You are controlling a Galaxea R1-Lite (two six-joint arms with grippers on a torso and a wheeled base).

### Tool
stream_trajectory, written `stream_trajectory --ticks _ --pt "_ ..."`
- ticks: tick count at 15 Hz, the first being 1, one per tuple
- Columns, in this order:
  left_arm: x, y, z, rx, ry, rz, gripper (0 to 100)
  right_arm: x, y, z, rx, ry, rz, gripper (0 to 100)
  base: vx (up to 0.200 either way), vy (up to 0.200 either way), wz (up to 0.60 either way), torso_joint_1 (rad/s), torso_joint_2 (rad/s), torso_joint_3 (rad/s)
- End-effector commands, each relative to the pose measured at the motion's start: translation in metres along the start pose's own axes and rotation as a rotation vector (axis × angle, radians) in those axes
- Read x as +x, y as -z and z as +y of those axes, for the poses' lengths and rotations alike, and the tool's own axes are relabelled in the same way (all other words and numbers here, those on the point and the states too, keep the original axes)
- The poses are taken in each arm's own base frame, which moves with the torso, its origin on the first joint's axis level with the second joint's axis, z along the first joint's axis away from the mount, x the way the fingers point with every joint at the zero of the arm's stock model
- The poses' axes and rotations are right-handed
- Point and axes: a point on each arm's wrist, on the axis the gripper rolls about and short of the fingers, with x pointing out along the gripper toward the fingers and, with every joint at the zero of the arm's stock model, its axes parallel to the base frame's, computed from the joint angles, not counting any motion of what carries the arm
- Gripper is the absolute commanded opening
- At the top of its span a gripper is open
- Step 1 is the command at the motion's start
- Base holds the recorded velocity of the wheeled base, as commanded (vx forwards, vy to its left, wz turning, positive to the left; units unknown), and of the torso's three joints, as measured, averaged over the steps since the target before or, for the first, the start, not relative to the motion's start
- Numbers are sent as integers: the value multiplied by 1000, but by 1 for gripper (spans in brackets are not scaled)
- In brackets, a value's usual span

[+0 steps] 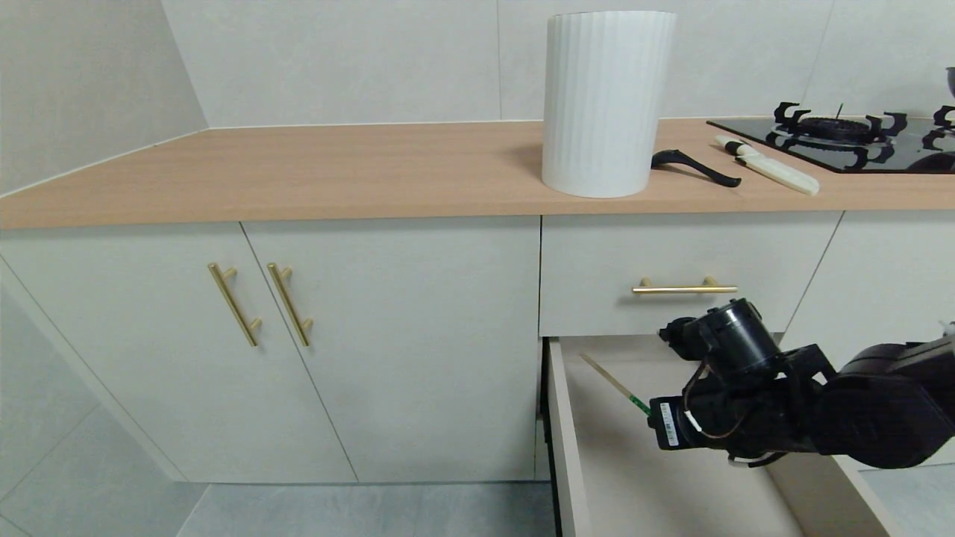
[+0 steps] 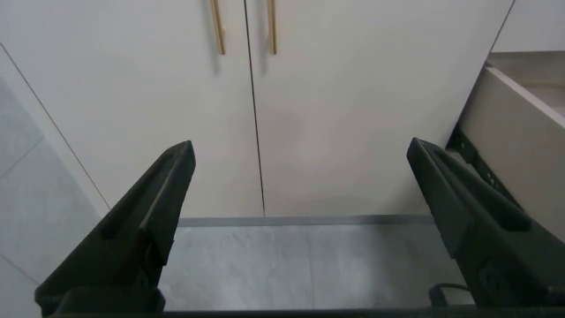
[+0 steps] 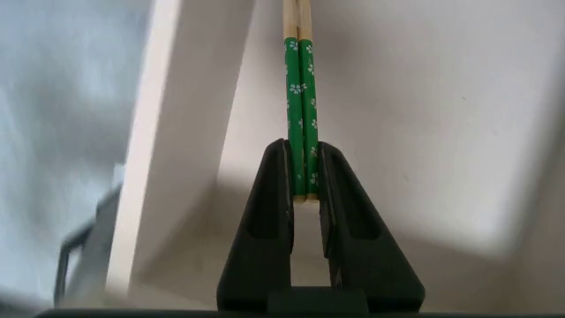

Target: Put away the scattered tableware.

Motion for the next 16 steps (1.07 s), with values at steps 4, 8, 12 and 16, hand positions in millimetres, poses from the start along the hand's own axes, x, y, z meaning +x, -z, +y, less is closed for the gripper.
stream_trajectory --ticks 4,8,12,16 --pt "0 0 0 0 1 0 100 72 17 1 40 112 22 0 0 0 0 0 0 0" --pt "0 0 0 0 1 0 100 98 28 0 49 158 51 0 0 0 0 0 0 0" --pt "0 0 0 0 1 0 100 114 43 0 29 175 108 0 0 0 0 0 0 0" --pt "0 0 0 0 1 0 100 124 52 -2 18 190 142 0 0 0 0 0 0 0"
